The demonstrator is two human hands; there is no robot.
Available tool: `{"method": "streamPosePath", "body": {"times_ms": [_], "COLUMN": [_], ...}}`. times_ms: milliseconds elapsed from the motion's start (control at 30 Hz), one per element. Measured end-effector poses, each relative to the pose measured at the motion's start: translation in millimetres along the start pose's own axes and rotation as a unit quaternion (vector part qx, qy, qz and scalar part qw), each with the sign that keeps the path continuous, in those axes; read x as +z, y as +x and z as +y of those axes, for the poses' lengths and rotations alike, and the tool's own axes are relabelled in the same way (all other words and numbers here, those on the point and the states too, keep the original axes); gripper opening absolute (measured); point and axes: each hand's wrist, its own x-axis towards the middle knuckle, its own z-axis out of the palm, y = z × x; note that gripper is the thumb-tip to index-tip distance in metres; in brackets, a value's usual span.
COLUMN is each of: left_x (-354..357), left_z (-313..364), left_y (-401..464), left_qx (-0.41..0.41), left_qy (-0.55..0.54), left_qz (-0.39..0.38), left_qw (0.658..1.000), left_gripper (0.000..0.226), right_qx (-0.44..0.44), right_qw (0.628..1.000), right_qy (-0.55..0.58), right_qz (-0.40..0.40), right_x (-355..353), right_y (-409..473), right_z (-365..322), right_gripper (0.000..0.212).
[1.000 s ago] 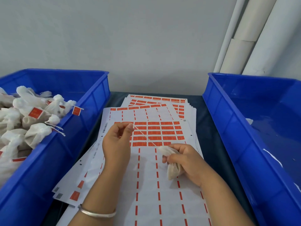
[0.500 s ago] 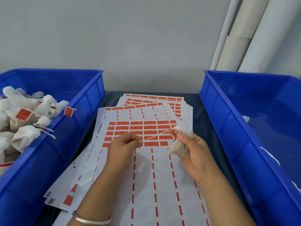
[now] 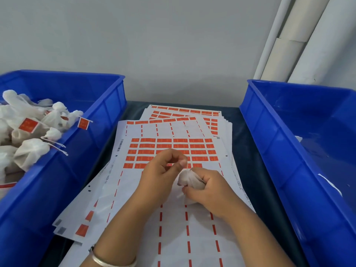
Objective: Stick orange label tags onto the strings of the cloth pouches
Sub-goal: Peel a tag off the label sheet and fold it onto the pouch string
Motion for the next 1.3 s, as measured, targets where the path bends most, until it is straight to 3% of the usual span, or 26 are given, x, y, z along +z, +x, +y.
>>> {"method": "streamPosePath", "body": {"times_ms": [167, 367, 500, 600, 767, 1100, 1300], "left_x": [5.9, 6.6, 8.9, 8.6, 8.8, 9.8, 9.8], "left_z": [-4.4, -2.4, -1.7, -2.9, -3.7, -0.2, -1.5], "left_y": [-0.3, 0.1, 1.2, 2.0, 2.1, 1.6, 2.6], "left_qx": [-0.065, -0.111, -0.143, -0.172, -0.219, -0.201, -0.216], "left_qy": [-0.014, -0.067, -0.092, -0.102, -0.101, -0.08, -0.067], "left_qz": [-0.016, 0.012, 0.018, 0.017, 0.007, 0.016, 0.013], "left_qw": [0.998, 0.991, 0.985, 0.98, 0.971, 0.976, 0.974], "left_gripper": [0.013, 0.012, 0.012, 0.014, 0.02, 0.017, 0.017], "right_qx": [-0.023, -0.04, -0.054, -0.047, -0.054, -0.005, 0.006], "right_qw": [0.999, 0.998, 0.992, 0.99, 0.987, 0.975, 0.978], "right_qy": [0.047, 0.002, 0.023, 0.057, 0.085, 0.157, 0.16], "right_qz": [-0.014, 0.048, 0.114, 0.12, 0.122, 0.16, 0.136], "right_x": [0.3, 4.4, 4.5, 5.7, 7.0, 5.3, 6.1], "right_y": [-1.6, -0.8, 1.6, 1.0, 2.3, 4.3, 4.6], "right_z": [0.0, -0.1, 0.9, 1.5, 0.8, 3.5, 3.4], "right_gripper": [0.015, 0.008, 0.018, 0.022, 0.005, 0.008, 0.007]}}
